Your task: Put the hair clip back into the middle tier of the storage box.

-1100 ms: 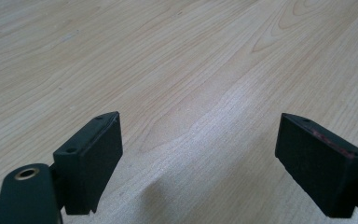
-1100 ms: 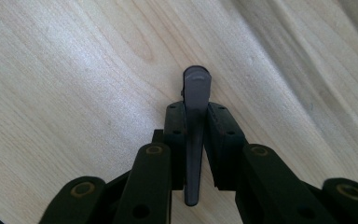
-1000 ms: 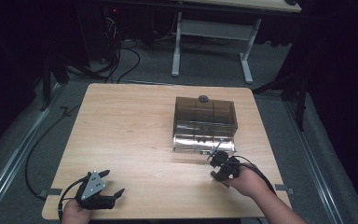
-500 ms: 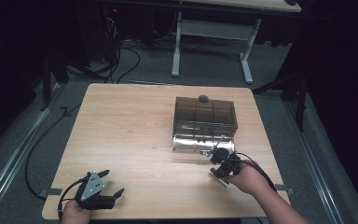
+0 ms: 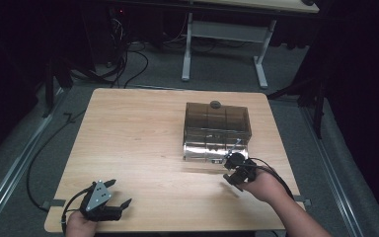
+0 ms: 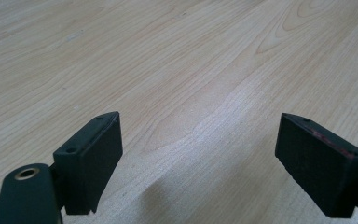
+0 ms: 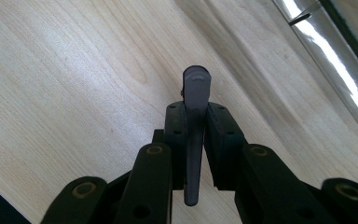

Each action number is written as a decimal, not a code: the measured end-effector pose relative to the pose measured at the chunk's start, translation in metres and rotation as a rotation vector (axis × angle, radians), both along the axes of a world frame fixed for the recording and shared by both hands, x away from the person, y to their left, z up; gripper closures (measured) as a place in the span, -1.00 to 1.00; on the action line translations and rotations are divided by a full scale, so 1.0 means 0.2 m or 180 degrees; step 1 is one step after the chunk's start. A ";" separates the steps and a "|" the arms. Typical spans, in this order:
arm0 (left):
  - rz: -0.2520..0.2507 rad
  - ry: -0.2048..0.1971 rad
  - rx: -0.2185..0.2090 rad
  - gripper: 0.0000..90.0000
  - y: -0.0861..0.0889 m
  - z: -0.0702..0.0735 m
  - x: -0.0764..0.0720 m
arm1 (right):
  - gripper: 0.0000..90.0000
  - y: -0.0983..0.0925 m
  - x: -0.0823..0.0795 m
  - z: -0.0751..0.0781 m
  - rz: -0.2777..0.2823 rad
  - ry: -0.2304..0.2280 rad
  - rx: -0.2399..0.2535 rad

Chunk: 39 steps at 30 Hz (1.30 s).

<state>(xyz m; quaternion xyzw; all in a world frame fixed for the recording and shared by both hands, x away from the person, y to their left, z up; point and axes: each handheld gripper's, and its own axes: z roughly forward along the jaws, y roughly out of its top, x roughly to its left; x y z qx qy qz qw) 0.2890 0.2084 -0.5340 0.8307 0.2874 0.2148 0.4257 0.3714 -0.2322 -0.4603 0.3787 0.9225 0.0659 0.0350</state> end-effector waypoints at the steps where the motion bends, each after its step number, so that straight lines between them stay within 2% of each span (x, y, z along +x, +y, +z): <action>1: 0.0002 -0.0003 -0.0002 -0.66 0.00 0.00 0.00 | 0.77 0.00 0.00 0.00 -0.0006 -0.0003 -0.0006; 8: 0.0028 -0.0023 -0.0004 -0.66 0.00 0.00 -0.01 | 0.77 0.00 0.01 0.07 0.0069 -0.0061 0.0020; 14: 0.0030 -0.0023 -0.0003 -0.66 0.00 0.00 -0.01 | 0.77 0.00 0.05 0.11 0.0073 -0.0023 0.0033; 17: 0.0027 -0.0008 0.0002 -0.66 0.00 0.00 0.00 | 0.77 0.01 0.06 0.13 0.0003 0.0022 0.0070; 20: 0.0007 0.0004 -0.0004 -0.66 0.00 0.00 0.00 | 0.77 0.02 0.08 0.16 0.0056 0.0008 0.0050; 25: -0.0022 -0.0003 -0.0002 -0.66 0.00 0.00 0.00 | 0.77 0.06 0.12 0.20 0.0068 0.0000 0.0066; 30: -0.0047 0.0025 -0.0007 -0.66 0.00 0.00 0.00 | 0.77 0.09 0.18 0.23 0.0099 0.0020 0.0073; 31: -0.0048 0.0011 -0.0017 -0.66 0.00 0.00 0.00 | 0.77 0.10 0.19 0.23 0.0067 0.0032 0.0078; 35: -0.0064 -0.0006 -0.0020 -0.66 0.01 0.00 -0.01 | 0.76 0.13 0.24 0.25 0.0149 0.0018 0.0048; 36: -0.0064 -0.0001 -0.0024 -0.66 0.01 0.00 -0.01 | 0.76 0.14 0.25 0.26 0.0121 0.0023 0.0031; 39: -0.0060 -0.0011 -0.0020 -0.66 0.01 0.00 -0.01 | 0.77 0.16 0.29 0.27 0.0128 0.0025 0.0058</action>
